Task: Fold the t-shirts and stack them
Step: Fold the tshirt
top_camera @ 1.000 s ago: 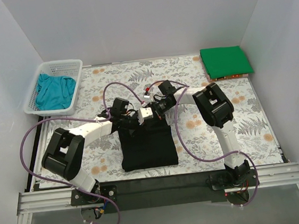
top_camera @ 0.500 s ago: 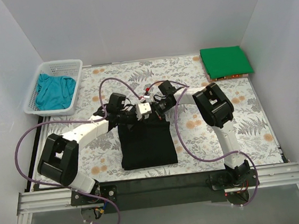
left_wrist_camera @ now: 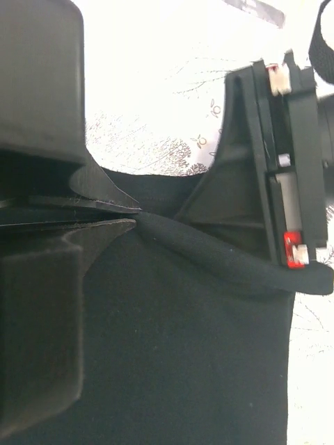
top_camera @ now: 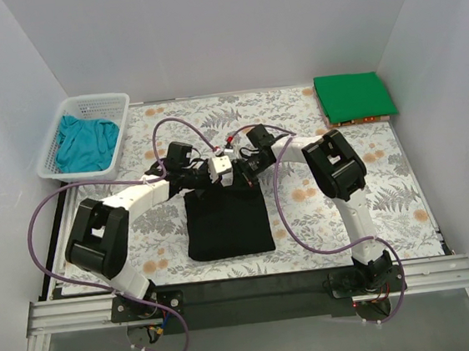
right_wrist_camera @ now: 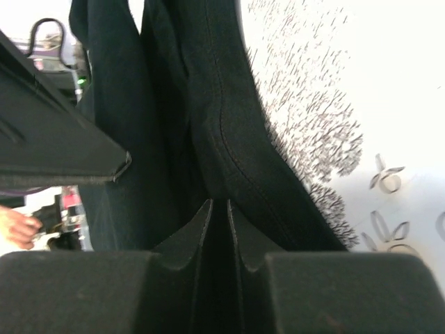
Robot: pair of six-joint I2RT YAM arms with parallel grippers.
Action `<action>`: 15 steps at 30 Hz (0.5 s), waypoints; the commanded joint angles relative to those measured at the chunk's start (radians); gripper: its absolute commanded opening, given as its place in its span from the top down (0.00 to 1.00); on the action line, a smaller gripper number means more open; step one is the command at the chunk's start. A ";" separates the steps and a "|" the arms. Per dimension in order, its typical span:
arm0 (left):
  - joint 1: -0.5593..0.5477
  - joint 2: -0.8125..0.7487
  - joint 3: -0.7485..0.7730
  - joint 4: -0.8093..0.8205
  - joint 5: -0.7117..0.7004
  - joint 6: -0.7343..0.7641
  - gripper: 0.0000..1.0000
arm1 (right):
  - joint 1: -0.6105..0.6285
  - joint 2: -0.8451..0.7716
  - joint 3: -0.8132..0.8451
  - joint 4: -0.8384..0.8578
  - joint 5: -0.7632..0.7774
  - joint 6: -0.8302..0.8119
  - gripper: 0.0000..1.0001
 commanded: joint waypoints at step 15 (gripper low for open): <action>-0.027 -0.096 -0.055 0.029 0.050 0.090 1.00 | -0.007 0.019 0.164 -0.066 0.080 -0.078 0.81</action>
